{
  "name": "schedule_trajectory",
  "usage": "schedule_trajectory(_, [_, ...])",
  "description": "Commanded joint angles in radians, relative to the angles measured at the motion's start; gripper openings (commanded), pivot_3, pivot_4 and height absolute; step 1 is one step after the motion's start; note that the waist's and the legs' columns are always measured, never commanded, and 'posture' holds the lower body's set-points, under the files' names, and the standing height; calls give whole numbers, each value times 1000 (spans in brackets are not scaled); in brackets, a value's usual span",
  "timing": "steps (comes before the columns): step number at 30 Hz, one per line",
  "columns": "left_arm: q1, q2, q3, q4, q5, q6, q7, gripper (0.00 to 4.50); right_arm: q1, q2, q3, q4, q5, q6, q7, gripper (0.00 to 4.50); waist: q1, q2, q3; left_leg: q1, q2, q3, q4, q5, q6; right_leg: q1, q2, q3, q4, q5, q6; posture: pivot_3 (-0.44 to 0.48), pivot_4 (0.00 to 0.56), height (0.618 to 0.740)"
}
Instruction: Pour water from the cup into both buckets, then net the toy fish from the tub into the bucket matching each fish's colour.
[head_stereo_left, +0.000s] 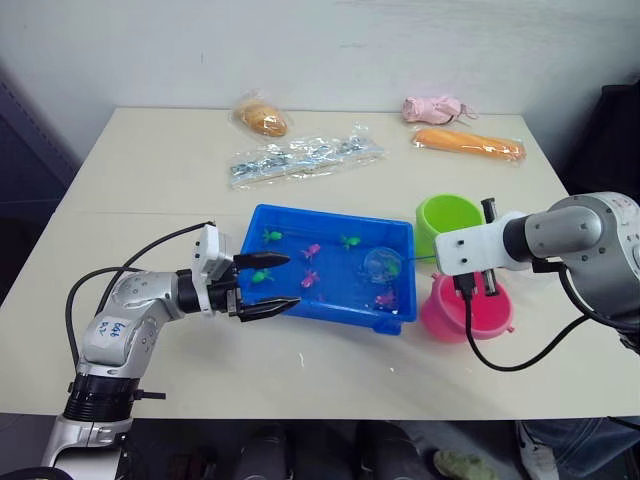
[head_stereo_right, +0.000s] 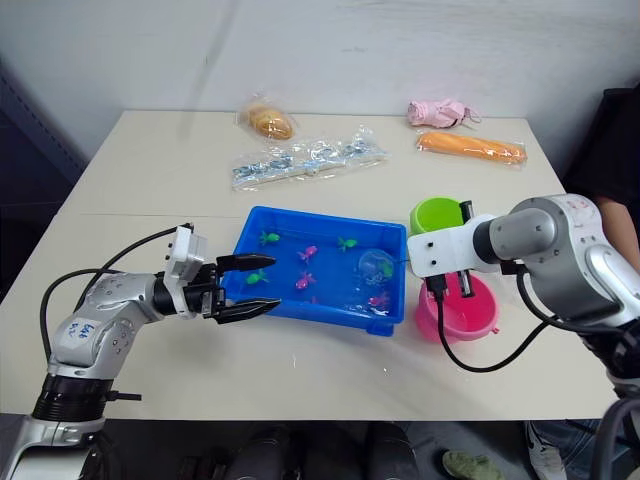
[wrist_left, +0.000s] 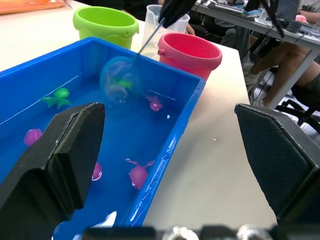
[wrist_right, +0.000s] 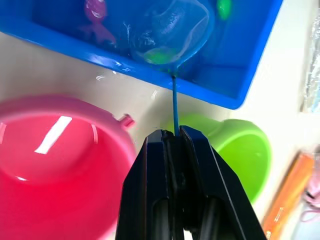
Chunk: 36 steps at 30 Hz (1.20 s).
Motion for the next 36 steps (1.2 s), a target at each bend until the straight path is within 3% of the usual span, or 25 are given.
schedule_trajectory(1, [-17, -2, 0, -16, -5, -16, -4, 4474, -8, -6, 14, 21, -40, -9, 58, 0, 2, 0, 0, 0, 0, 0, 0, 0, 0, 0, 0, 0, 0, 0, 0, 0, 150, 740])
schedule_trajectory(8, [-14, -4, -3, -17, -6, -16, -1, 4474, -30, -15, 30, -91, 39, 100, 261, 0, 18, 0, 0, 0, 0, 0, 1, 0, 0, 0, 0, 0, 0, 0, 0, 0, 150, 740])
schedule_trajectory(15, [-13, -4, -3, -17, -4, -19, 0, 4474, -37, -6, 34, -146, 67, 177, 339, 0, 16, 0, 0, 0, 0, -1, 1, 0, 0, 0, 0, 0, 0, 0, 0, 0, 150, 740])
schedule_trajectory(22, [-5, 0, 2, -24, -3, -20, 4, 4474, 8, 30, -32, -149, 182, 401, 289, 0, 14, 0, 0, 0, 0, -1, 1, 0, 0, 0, 0, 0, 0, 0, 0, 0, 150, 740])
schedule_trajectory(36, [15, 29, 21, -39, -5, -22, 8, 4474, -57, 77, -170, -39, 485, 717, 256, 0, -3, 0, 0, 0, 0, -2, 0, 0, 0, 0, 0, 0, 0, 0, 0, 0, 150, 740])
